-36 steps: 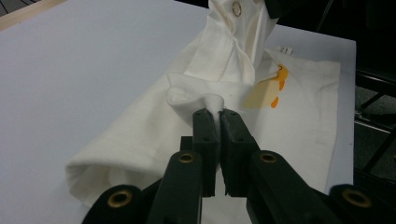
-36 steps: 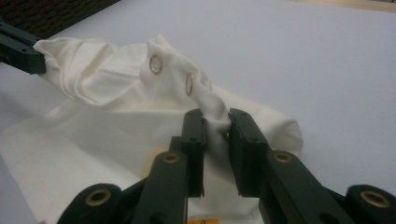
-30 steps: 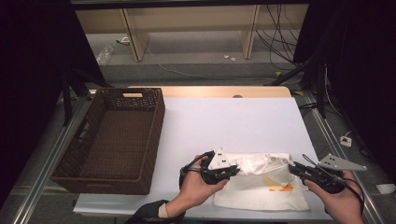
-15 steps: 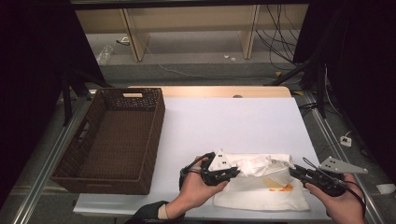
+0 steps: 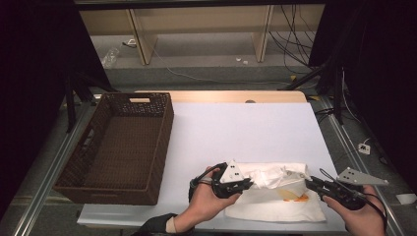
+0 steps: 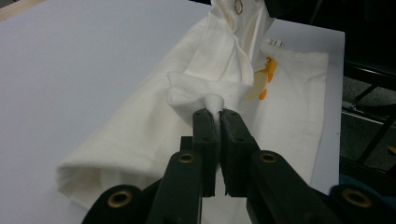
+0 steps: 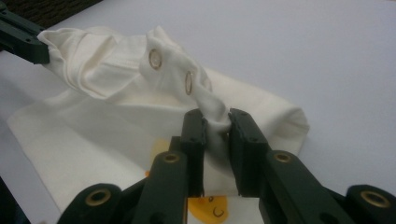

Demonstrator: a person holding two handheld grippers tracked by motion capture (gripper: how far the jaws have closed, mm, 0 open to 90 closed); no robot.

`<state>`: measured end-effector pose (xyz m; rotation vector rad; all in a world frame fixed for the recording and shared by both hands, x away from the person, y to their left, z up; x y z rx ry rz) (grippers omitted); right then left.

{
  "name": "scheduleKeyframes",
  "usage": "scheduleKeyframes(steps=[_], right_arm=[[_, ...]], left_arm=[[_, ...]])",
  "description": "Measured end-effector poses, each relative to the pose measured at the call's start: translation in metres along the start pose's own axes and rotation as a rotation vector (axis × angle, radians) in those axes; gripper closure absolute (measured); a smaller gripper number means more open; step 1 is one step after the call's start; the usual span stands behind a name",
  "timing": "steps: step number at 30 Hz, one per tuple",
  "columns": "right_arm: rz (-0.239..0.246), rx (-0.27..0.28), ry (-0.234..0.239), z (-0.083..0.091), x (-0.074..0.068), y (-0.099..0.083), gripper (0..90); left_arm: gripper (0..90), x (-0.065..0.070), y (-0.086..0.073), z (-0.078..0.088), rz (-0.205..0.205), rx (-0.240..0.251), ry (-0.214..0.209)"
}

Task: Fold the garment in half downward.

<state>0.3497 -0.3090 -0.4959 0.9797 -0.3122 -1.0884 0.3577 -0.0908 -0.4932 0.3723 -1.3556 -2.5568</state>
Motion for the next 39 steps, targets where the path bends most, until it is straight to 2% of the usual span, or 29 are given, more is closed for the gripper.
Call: scheduleKeyframes(steps=[19, 39], right_arm=[[-0.003, -0.024, 0.012, 0.0, -0.002, -0.007, 76.6], [0.003, -0.086, 0.031, -0.001, -0.003, -0.014, 76.2]], left_arm=[[85.1, 0.004, -0.005, -0.002, -0.012, -0.022, -0.006], [85.1, 0.009, -0.011, -0.005, -0.013, -0.045, -0.024]])
Point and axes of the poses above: each handheld gripper's, and its own axes: z roughly backward along the jaws, y roughly out of its top, x roughly to its right, the point moved 10 cm from there along -z, roughly forward along the jaws, and after that the axes turned 10 degrees about -z, right-handed, at the moved point
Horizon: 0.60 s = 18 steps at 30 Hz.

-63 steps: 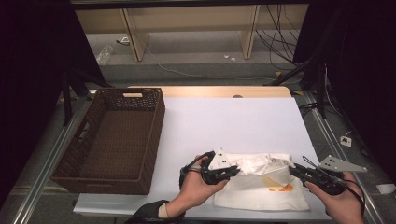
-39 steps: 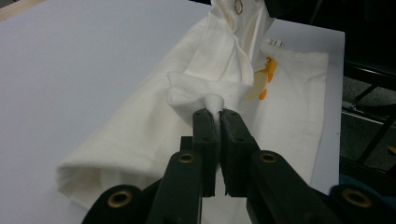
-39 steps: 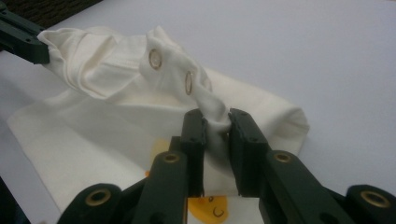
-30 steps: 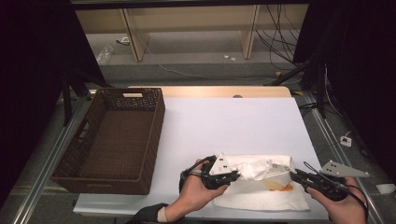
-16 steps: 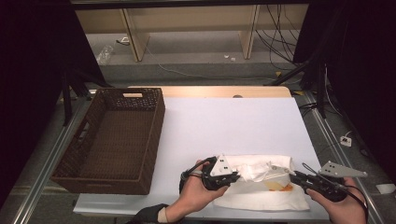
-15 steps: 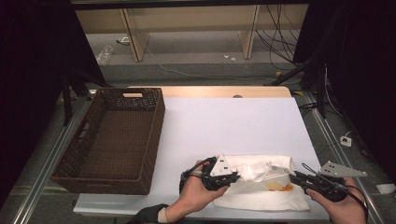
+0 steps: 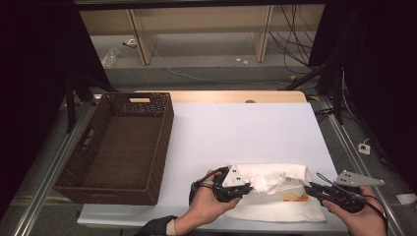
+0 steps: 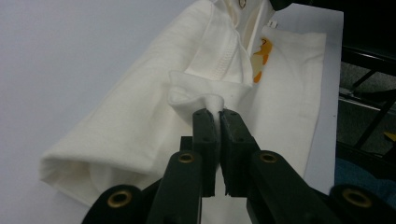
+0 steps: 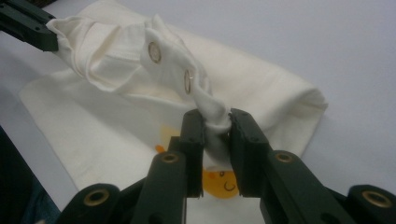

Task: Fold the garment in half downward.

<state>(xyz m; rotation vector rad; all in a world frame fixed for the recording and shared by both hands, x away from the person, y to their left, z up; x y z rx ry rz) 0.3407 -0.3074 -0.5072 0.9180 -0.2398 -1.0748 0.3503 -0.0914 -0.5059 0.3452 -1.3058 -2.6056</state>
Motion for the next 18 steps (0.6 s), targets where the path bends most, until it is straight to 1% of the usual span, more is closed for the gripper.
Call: scheduleKeyframes(steps=[6, 15, 18], right_arm=[[-0.001, -0.015, 0.002, -0.0007, -0.0001, -0.0019, 76.2], [0.011, -0.052, 0.011, -0.0002, -0.0011, -0.0062, 76.1], [0.006, -0.067, 0.016, 0.0003, -0.0013, -0.0087, 76.1]], left_arm=[[85.1, 0.0029, -0.003, -0.0022, 0.001, -0.01, -0.009], [85.0, 0.004, -0.0044, -0.0026, -0.007, -0.02, -0.015], [85.0, 0.0056, -0.0054, -0.0028, -0.006, -0.022, -0.02]])
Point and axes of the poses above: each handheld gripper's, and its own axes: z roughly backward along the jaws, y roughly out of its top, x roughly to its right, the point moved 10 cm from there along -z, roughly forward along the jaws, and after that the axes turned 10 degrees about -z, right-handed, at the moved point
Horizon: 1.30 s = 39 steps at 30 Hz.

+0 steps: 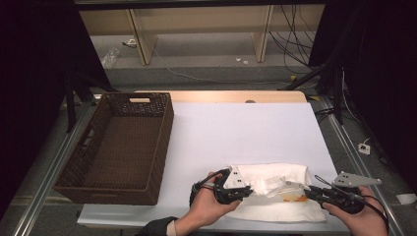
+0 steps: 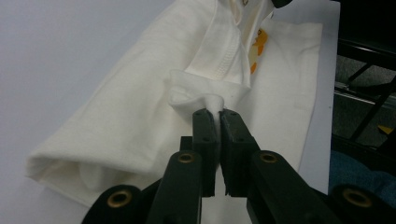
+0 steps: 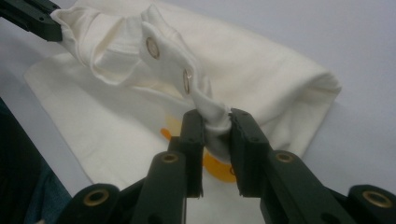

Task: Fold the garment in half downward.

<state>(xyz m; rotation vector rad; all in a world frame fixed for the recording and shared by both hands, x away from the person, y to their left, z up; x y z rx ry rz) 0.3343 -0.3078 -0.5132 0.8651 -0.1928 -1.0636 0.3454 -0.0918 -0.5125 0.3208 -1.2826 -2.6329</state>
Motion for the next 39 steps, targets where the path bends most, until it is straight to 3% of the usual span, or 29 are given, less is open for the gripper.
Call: scheduleKeyframes(steps=[11, 39], right_arm=[[0.001, -0.062, 0.014, -0.001, -0.001, -0.008, 76.1], [0.001, -0.143, 0.034, 0.0, -0.001, -0.023, 75.0]], left_arm=[[84.9, 0.001, -0.003, -0.001, -0.001, -0.013, -0.008], [84.5, 0.009, -0.012, -0.004, -0.004, -0.048, -0.035]])
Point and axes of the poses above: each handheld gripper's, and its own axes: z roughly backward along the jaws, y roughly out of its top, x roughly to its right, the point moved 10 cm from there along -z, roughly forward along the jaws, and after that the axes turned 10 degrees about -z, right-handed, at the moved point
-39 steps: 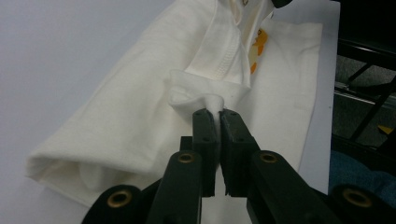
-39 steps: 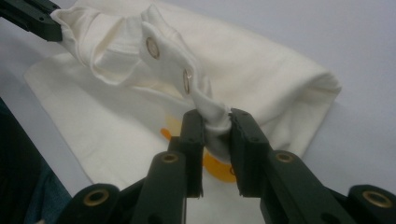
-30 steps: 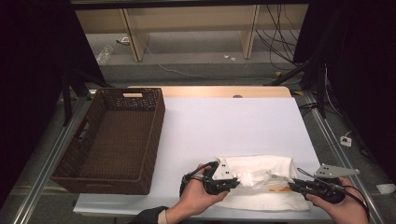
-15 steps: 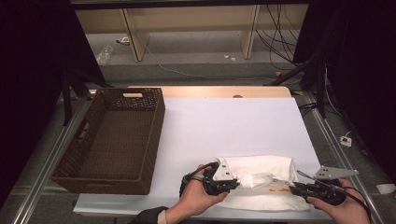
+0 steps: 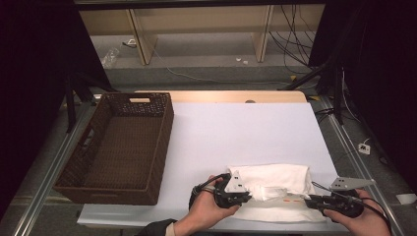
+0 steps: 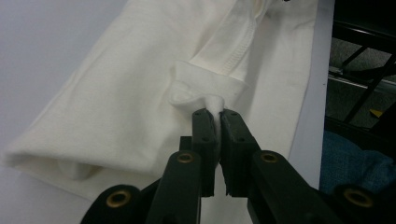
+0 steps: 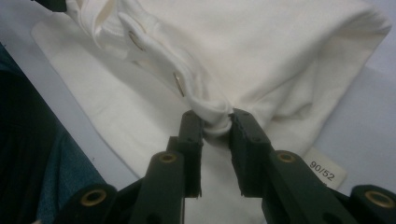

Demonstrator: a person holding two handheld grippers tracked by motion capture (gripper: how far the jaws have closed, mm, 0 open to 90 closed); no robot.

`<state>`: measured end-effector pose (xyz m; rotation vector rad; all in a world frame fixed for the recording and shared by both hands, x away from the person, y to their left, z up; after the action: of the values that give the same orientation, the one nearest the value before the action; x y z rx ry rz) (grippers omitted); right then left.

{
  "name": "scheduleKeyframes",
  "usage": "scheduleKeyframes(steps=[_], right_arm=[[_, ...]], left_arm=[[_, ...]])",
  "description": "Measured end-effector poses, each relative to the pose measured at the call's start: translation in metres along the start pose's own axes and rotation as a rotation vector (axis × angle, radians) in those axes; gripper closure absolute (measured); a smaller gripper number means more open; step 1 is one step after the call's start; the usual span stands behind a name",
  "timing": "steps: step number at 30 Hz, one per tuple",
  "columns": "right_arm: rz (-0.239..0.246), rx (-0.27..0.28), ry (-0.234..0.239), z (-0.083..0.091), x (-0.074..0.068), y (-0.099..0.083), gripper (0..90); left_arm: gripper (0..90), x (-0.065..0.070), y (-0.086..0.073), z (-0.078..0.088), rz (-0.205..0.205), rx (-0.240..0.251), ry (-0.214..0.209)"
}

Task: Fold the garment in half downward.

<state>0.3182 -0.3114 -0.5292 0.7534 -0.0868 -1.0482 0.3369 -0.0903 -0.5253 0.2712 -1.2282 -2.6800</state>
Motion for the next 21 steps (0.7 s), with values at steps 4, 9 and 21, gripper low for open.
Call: scheduleKeyframes(steps=[4, 9, 21], right_arm=[[-0.005, -0.017, 0.002, 0.0, 0.0, -0.004, 75.0], [-0.003, -0.039, 0.004, -0.001, 0.0, -0.007, 75.0], [0.017, -0.099, 0.009, -0.002, -0.001, -0.015, 71.7]], left_arm=[[84.4, 0.001, -0.001, -0.001, -0.001, -0.003, -0.002], [84.3, 0.002, -0.002, -0.002, -0.003, -0.013, -0.01], [74.6, 0.006, -0.005, 0.005, 0.035, -0.009, -0.056]])
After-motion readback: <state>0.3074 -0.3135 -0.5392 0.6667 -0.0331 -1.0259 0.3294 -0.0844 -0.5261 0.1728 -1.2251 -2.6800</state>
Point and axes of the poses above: each handheld gripper's, and its own axes: z roughly backward along the jaws, y roughly out of its top, x roughly to its right, the point moved 10 cm from there along -z, roughly forward along the jaws, and after that the axes turned 10 degrees about -z, right-handed, at the moved point
